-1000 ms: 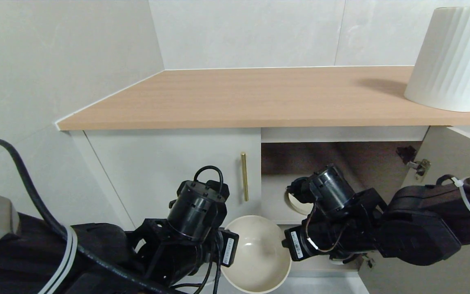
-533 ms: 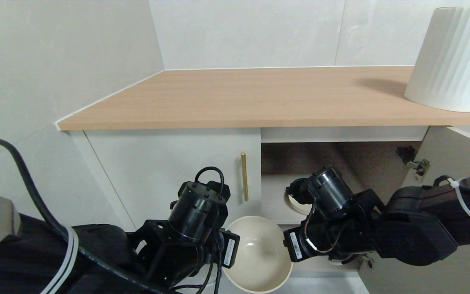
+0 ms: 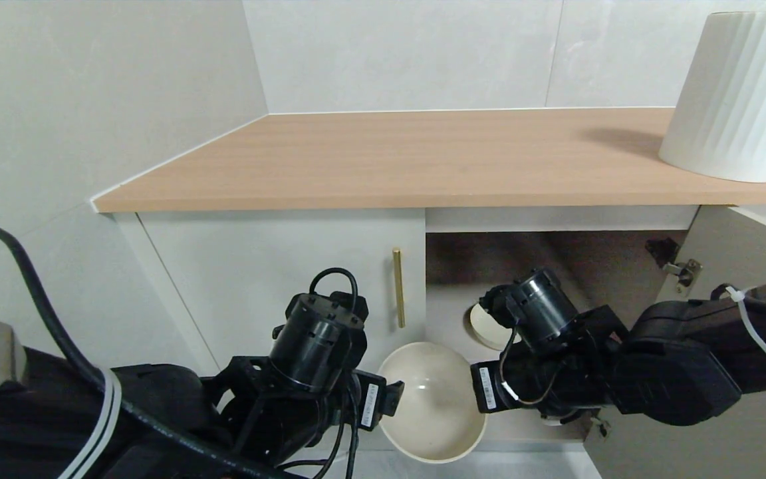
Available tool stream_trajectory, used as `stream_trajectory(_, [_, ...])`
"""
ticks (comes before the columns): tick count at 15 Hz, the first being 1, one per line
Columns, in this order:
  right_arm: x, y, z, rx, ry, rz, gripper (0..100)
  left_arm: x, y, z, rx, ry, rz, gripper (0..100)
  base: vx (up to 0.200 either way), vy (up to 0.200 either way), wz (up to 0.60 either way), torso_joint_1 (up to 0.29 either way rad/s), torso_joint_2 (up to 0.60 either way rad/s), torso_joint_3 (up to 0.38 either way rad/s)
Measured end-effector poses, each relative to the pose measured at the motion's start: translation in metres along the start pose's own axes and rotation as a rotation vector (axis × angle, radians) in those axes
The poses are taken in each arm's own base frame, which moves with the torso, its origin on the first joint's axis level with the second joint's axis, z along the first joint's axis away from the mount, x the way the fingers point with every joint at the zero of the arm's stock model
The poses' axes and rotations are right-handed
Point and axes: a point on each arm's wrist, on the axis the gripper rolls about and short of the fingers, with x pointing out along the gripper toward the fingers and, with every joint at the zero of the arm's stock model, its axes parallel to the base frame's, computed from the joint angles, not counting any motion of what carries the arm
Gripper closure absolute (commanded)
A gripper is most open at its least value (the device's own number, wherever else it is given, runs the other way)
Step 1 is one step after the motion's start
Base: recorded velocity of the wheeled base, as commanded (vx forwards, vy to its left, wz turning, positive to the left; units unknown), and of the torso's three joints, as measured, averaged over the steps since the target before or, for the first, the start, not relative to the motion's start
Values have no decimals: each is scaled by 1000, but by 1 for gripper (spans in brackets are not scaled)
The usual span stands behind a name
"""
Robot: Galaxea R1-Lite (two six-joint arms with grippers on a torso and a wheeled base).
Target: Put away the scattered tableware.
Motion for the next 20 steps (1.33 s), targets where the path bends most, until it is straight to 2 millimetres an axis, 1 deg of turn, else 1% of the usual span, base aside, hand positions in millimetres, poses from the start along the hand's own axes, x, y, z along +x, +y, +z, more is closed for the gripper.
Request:
stream_trajectory(1, [3,-13,6,51,-22,-58,100,-1,0,1,-6,-10,-1,0,0,0,0,0,0,0])
stream_trajectory(4, [15,-43,29,185,-99,-205,100,-2,0,3,-8,-16,-1,0,0,0,0,0,0,0])
stream_trajectory(7, [32,-63,46,282,-148,-293,100,-1,1,3,-10,-15,2,0,0,0,0,0,0,0])
stream_trajectory(10, [44,-80,60,353,-190,-345,100,0,2,3,-12,-13,6,0,0,0,0,0,0,0])
stream_trajectory(15, [56,-106,73,407,-221,-405,100,2,3,1,-12,-6,11,0,0,0,0,0,0,0])
stream_trajectory(17, [62,-115,76,421,-225,-429,100,3,3,1,-11,-3,13,0,0,0,0,0,0,0])
stream_trajectory(20, [72,-124,77,435,-221,-449,100,4,3,1,-11,-1,14,0,0,0,0,0,0,0])
